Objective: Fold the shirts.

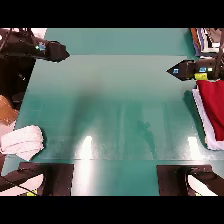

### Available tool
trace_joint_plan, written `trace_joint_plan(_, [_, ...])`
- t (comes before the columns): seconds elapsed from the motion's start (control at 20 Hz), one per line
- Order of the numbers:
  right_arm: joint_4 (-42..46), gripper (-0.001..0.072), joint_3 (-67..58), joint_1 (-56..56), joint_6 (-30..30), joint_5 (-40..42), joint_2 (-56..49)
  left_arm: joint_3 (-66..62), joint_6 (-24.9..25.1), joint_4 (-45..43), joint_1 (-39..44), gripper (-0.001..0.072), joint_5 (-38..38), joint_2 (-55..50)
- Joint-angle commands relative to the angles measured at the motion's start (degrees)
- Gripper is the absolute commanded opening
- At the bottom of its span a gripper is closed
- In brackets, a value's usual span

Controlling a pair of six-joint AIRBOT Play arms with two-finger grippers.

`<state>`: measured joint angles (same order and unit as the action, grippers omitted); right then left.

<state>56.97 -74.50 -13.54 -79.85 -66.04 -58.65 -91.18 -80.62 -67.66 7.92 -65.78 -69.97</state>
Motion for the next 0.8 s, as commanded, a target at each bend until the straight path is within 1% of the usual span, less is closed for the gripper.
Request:
trace_joint_plan(0.0, [0.00, 0.0012, -0.04, -0.07, -0.04, -0.11, -0.02, 0.90, 0.09, -7.43, -3.26, 0.0021, -10.91, 4.17])
trace_joint_plan(0.1, [-0.02, 0.0012, -0.04, -0.07, -0.04, -0.11, -0.02, 7.37, -0.13, -14.84, -6.82, 0.0022, -14.49, 10.64])
trace_joint_plan(0.2, [0.00, 0.0012, -0.04, -0.07, -0.04, -0.07, -0.02, 17.44, -1.27, -20.68, -11.41, 0.0023, -17.70, 17.20])
trace_joint_plan(0.25, [0.00, 0.0012, -0.04, -0.07, -0.02, -0.09, -0.02, 23.10, -3.19, -23.37, -13.90, 0.0025, -19.54, 19.96])
trace_joint_plan(0.3, [0.00, 0.0012, -0.04, -0.07, -0.04, -0.11, -0.02, 28.24, -3.61, -25.35, -16.15, 0.0142, -20.65, 22.05])
trace_joint_plan(0.35, [0.00, 0.0012, -0.04, -0.07, -0.04, -0.11, -0.02, 33.62, -4.15, -26.43, -18.34, 0.0508, -20.76, 23.78])
trace_joint_plan(0.4, [0.00, 0.0012, -0.04, -0.07, -0.04, -0.09, -0.02, 38.58, -5.95, -27.50, -20.11, 0.0650, -20.02, 24.90])
trace_joint_plan(0.45, [0.02, 0.0012, -0.04, -0.07, -0.02, -0.09, -0.02, 42.71, -6.19, -28.20, -21.40, 0.0602, -18.93, 25.24])
trace_joint_plan(0.65, [0.02, 0.0012, -0.04, -0.07, -0.02, -0.11, -0.02, 56.22, -6.49, -28.41, -23.37, 0.0604, -11.69, 25.22])
trace_joint_plan(0.75, [0.04, 0.0012, -0.04, -0.07, -0.02, -0.11, -0.02, 59.12, -8.17, -28.46, -23.37, 0.0602, -9.68, 25.22])
